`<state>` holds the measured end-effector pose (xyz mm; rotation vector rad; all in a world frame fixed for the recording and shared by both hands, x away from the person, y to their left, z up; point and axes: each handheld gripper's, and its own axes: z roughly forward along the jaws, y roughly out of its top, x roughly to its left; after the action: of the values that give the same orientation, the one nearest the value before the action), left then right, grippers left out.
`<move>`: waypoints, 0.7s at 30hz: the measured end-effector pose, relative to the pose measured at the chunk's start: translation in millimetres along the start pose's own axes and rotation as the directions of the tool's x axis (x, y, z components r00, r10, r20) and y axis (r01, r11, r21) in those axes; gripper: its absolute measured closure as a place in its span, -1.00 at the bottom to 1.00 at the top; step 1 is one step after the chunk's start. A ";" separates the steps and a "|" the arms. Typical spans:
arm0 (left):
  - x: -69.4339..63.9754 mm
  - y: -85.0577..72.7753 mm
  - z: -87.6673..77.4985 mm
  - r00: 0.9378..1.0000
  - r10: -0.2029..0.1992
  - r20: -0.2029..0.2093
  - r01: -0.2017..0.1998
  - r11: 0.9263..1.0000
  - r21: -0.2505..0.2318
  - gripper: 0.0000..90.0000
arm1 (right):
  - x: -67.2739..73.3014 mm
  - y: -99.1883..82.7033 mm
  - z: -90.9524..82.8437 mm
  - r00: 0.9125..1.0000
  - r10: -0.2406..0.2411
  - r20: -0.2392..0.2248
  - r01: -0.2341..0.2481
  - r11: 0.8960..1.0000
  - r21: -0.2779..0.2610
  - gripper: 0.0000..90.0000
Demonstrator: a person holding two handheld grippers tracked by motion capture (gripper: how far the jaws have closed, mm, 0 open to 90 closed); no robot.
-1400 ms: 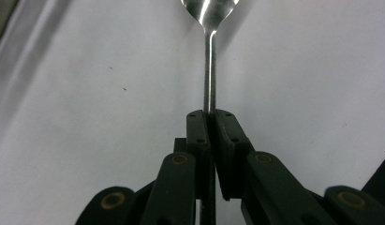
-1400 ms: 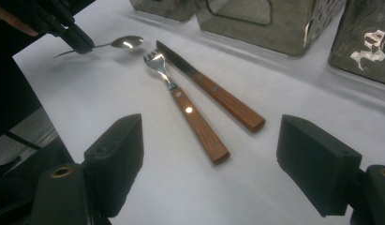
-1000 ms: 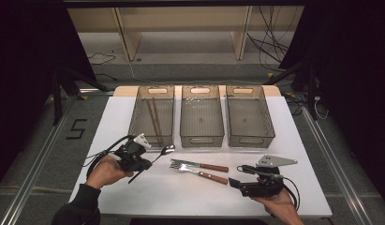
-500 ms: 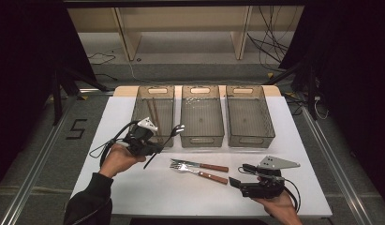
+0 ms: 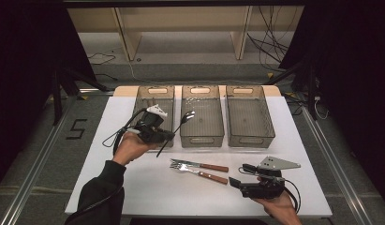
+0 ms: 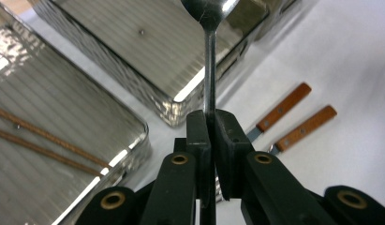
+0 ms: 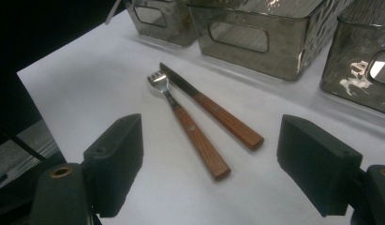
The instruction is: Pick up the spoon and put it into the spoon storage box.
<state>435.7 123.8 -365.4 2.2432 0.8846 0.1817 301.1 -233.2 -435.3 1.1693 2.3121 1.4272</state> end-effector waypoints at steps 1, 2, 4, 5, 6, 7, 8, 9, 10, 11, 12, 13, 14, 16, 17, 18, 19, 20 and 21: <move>0.3 3.0 0.8 1.000 -0.002 -0.003 0.002 1.000 -0.008 0.88 | 0.0 -0.1 0.0 1.000 0.000 -0.001 0.000 1.000 0.000 -0.47; 0.6 6.0 1.5 1.000 -0.005 -0.003 0.005 1.000 -0.015 0.88 | -0.1 -0.1 -0.1 1.000 0.000 -0.001 0.000 1.000 -0.001 -0.47; 1.5 12.0 3.0 1.000 -0.010 -0.001 0.010 1.000 -0.024 0.88 | -0.4 -0.2 -0.1 1.000 0.000 -0.001 0.000 1.000 -0.004 -0.47; 2.1 14.9 4.3 1.000 -0.013 0.000 0.013 0.999 -0.030 0.88 | -0.5 -0.2 0.0 1.000 0.000 -0.002 0.000 1.000 -0.004 -0.47; 2.4 17.8 5.7 1.000 -0.019 -0.001 0.019 0.999 -0.034 0.88 | -0.4 -0.3 0.0 1.000 0.000 -0.002 0.000 1.000 -0.005 -0.47; 3.1 20.6 7.5 1.000 -0.016 -0.001 0.016 0.999 -0.037 0.88 | -0.3 -0.3 0.0 1.000 0.001 -0.003 -0.001 1.000 -0.005 -0.47; 3.0 23.3 9.7 1.000 -0.023 -0.005 0.023 0.999 -0.046 0.88 | -0.3 -0.4 0.0 1.000 -0.001 -0.003 0.001 1.000 -0.004 -0.47; 3.3 26.1 11.7 1.000 -0.024 -0.007 0.024 0.999 -0.046 0.88 | -0.2 -0.3 0.0 1.000 0.000 -0.003 0.000 1.000 -0.005 -0.47; 3.7 28.8 13.8 1.000 -0.025 -0.010 0.025 0.999 -0.049 0.88 | -0.3 -0.3 -0.1 1.000 0.000 -0.003 0.000 1.000 -0.005 -0.47; 4.3 31.6 15.8 1.000 -0.025 -0.013 0.024 0.998 -0.051 0.88 | -0.4 -0.3 -0.2 1.000 -0.001 -0.004 0.001 1.000 -0.008 -0.47; 4.6 34.2 17.8 0.999 -0.029 -0.013 0.028 0.998 -0.054 0.88 | -0.4 -0.3 -0.3 1.000 0.001 -0.003 -0.001 1.000 -0.009 -0.47; 4.8 36.9 19.1 1.000 -0.025 -0.017 0.024 0.998 -0.053 0.88 | -0.6 -0.3 -0.4 1.000 0.001 -0.003 -0.001 1.000 -0.010 -0.47; 4.5 39.5 20.6 0.999 -0.027 -0.019 0.026 0.998 -0.060 0.88 | -0.9 -0.4 -0.5 1.000 0.000 -0.003 0.000 1.000 -0.012 -0.47; 4.5 44.4 23.2 0.999 -0.029 -0.022 0.027 0.997 -0.071 0.88 | -1.0 -0.5 -0.7 1.000 0.003 -0.003 -0.003 1.000 -0.015 -0.48; 5.0 46.6 24.8 0.999 -0.031 -0.024 0.030 0.996 -0.079 0.88 | -1.0 -0.5 -0.8 1.000 0.004 -0.003 -0.004 1.000 -0.015 -0.48; 5.8 48.9 26.1 0.999 -0.035 -0.022 0.033 0.996 -0.079 0.88 | -1.1 -0.5 -0.8 1.000 0.003 -0.004 -0.003 1.000 -0.016 -0.48; 6.4 51.0 28.4 0.999 -0.040 -0.023 0.038 0.996 -0.086 0.88 | -1.1 -0.6 -0.8 1.000 0.003 -0.004 -0.003 1.000 -0.017 -0.48; 7.1 53.1 30.6 0.999 -0.045 -0.026 0.043 0.995 -0.091 0.88 | -1.1 -0.6 -0.7 1.000 0.002 -0.004 -0.002 1.000 -0.017 -0.48; 8.1 55.2 32.5 0.998 -0.049 -0.029 0.046 0.995 -0.093 0.88 | -1.0 -0.6 -0.7 1.000 -0.001 -0.005 0.001 1.000 -0.019 -0.48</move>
<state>483.8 82.1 -353.9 2.1369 0.9268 0.2317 301.1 -234.5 -435.7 1.1607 2.2970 1.4503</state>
